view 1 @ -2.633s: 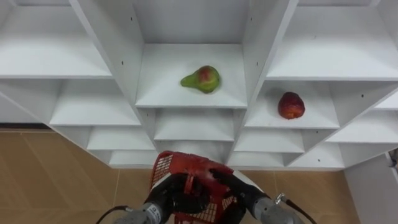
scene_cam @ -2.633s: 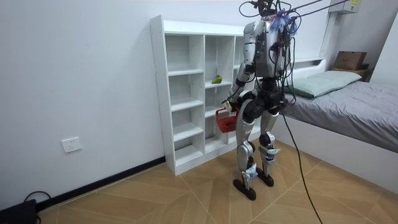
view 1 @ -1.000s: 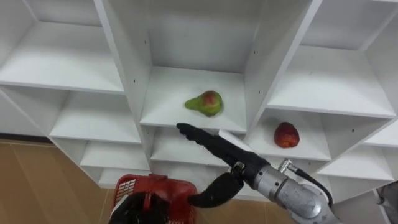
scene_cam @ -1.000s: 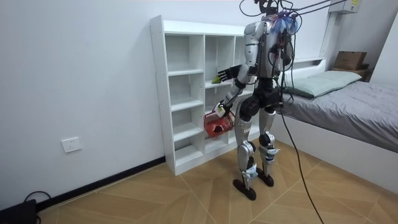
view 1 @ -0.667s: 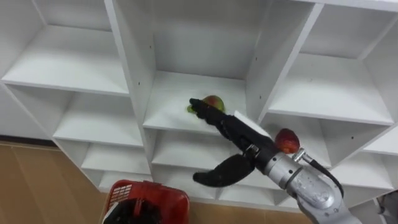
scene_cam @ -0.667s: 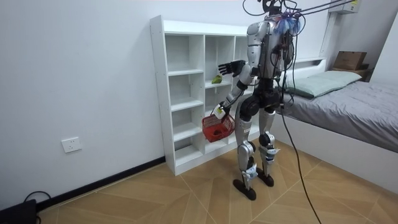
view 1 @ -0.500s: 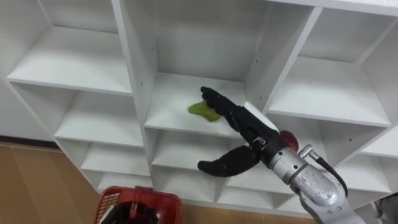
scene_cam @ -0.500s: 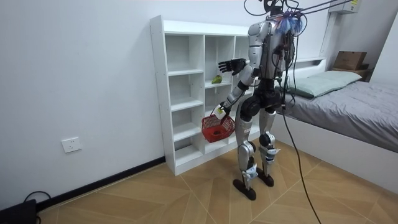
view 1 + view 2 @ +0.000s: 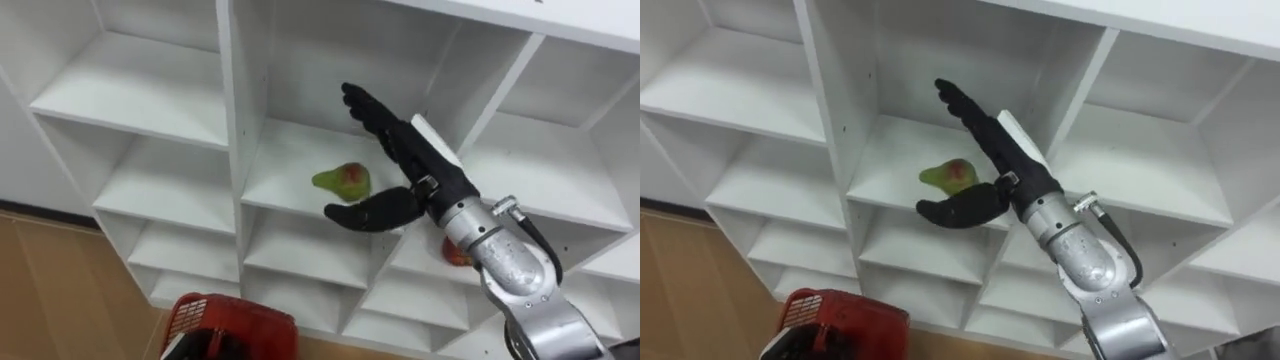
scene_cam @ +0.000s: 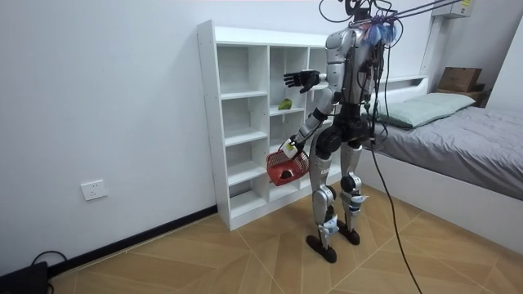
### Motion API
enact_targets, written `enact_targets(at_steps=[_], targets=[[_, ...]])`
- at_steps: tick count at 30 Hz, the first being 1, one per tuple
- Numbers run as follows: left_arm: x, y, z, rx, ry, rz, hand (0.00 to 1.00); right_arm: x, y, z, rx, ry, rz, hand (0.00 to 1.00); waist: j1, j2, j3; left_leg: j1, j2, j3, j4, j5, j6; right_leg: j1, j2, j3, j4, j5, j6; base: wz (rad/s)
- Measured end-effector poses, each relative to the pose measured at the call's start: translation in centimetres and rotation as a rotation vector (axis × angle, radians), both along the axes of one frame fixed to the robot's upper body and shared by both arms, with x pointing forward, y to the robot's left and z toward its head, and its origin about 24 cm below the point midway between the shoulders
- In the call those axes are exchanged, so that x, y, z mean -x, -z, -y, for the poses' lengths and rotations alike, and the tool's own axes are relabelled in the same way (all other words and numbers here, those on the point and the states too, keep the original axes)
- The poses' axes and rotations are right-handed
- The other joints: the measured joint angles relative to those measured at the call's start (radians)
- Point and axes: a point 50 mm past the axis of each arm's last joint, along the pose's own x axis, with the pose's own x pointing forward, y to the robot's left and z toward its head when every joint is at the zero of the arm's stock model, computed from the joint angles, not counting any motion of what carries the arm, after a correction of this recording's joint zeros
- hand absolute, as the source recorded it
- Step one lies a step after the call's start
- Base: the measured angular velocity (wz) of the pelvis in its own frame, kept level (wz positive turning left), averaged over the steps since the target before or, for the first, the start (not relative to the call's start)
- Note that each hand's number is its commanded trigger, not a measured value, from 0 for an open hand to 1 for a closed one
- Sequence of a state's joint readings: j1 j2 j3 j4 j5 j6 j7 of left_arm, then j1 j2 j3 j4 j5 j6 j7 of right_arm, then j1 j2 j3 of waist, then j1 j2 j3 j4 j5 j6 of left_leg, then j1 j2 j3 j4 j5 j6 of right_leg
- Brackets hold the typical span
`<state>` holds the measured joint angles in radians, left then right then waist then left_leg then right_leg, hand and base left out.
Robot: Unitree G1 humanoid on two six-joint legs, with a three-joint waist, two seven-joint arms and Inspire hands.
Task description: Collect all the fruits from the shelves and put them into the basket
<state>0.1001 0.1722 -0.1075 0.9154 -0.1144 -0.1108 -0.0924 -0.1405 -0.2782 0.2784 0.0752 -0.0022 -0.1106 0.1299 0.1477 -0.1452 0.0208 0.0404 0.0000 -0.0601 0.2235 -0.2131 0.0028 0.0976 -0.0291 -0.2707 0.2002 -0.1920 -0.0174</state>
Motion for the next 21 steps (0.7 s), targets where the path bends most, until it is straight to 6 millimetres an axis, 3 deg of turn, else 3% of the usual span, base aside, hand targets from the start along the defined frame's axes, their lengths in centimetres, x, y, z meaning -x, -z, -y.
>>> enact_targets(at_steps=[5, 16, 21], targets=[[0.2, -0.2, -0.5, 0.005, -0.01, 0.005, 1.0, -1.0, 0.2, 0.7, 0.002, 0.062, -0.003, 0.0, 0.017, -0.009, -0.0018, -0.016, -0.004, -0.021, 0.01, 0.002, -0.003, 0.001, 0.0, -0.019, -0.015, 0.0, 0.0, 0.14], [0.1, -0.6, -1.4, 0.0, 0.005, 0.003, 1.0, -3.5, 1.2, 2.6, -0.095, 0.21, -0.089, 0.0, 0.05, -0.055, -0.0003, -0.066, -0.015, -0.082, 0.037, 0.003, -0.006, -0.003, -0.004, -0.09, -0.016, 0.0, 0.0, 0.18], [0.1, -0.7, -1.9, -0.016, 0.013, -0.004, 1.0, -4.4, 1.4, 3.1, -0.081, 0.266, -0.099, 0.0, 0.053, -0.049, 0.003, -0.119, -0.018, -0.098, 0.068, 0.004, -0.007, -0.035, -0.005, -0.113, -0.015, 0.001, -0.001, 0.13]])
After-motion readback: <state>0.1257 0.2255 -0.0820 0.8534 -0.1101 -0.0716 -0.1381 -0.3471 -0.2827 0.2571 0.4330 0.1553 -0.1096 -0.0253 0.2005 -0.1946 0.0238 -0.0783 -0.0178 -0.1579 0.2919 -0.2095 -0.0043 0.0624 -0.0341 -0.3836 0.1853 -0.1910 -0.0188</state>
